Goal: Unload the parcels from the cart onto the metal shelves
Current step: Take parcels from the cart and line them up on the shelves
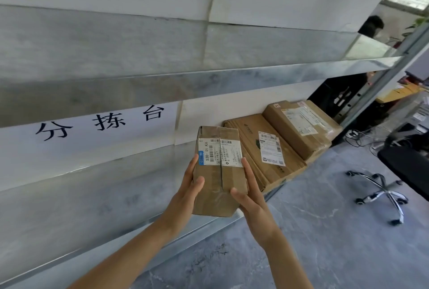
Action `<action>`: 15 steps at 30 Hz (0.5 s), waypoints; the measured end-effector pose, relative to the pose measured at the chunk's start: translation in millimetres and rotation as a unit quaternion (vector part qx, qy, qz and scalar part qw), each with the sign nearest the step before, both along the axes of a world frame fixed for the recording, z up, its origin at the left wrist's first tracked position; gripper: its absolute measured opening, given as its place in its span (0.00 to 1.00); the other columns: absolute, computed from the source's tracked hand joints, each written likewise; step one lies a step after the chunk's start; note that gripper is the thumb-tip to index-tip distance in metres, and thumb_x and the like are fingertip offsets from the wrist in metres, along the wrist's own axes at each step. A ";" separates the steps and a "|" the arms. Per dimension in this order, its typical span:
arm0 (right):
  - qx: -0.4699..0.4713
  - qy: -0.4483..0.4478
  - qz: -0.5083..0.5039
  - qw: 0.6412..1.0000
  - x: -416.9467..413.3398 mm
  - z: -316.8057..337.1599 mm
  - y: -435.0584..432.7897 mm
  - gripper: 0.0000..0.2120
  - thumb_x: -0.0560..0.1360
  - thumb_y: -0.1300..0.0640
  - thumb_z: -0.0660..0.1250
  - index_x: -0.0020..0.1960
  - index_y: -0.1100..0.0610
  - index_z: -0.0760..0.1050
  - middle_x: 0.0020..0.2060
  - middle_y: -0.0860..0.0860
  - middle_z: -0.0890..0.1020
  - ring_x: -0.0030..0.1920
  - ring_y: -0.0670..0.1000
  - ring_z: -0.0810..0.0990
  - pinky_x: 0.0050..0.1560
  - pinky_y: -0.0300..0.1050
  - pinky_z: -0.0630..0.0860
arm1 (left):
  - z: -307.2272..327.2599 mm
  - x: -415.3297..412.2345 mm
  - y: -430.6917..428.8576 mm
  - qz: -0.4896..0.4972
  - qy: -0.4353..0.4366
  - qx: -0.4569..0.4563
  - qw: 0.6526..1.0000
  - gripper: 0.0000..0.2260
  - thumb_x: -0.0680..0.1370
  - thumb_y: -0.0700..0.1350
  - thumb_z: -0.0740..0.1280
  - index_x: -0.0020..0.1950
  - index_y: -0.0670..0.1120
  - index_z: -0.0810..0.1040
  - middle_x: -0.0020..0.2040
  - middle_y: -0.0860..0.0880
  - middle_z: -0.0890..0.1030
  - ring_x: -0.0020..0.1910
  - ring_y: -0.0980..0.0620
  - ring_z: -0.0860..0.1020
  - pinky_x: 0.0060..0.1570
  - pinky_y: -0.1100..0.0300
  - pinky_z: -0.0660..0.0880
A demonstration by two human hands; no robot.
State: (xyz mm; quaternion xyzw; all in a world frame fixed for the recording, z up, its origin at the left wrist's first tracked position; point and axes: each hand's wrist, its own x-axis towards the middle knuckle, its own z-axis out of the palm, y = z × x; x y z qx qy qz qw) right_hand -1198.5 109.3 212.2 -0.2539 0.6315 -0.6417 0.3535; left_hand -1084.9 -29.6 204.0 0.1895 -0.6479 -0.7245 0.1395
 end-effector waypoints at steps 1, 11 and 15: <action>0.009 0.011 0.012 1.000 -8.2 -0.8 -1.2 0.42 0.65 0.49 0.73 0.74 0.39 0.57 0.65 0.33 0.73 0.66 0.39 0.72 0.60 0.39 0.75 | -3.2 -5.4 -0.3 0.005 -0.004 0.003 1.000 0.28 0.68 0.72 0.54 0.66 0.79 0.48 0.63 0.77 0.66 0.63 0.69 0.70 0.68 0.50 0.67; 0.118 0.144 0.110 0.976 -106.4 -7.9 -17.3 0.44 0.65 0.59 0.78 0.74 0.46 0.60 0.61 0.48 0.80 0.62 0.49 0.79 0.61 0.49 0.77 | -28.9 -65.5 2.9 0.104 -0.041 0.044 0.993 0.19 0.75 0.66 0.53 0.63 0.81 0.50 0.59 0.80 0.67 0.61 0.68 0.72 0.62 0.59 0.72; 0.152 0.171 0.162 0.960 -136.6 -9.3 -29.1 0.41 0.68 0.66 0.76 0.73 0.47 0.60 0.58 0.44 0.80 0.57 0.43 0.80 0.52 0.36 0.78 | -33.3 -85.3 7.7 0.132 -0.055 0.076 0.987 0.18 0.82 0.52 0.50 0.66 0.72 0.49 0.60 0.76 0.65 0.59 0.72 0.69 0.51 0.73 0.72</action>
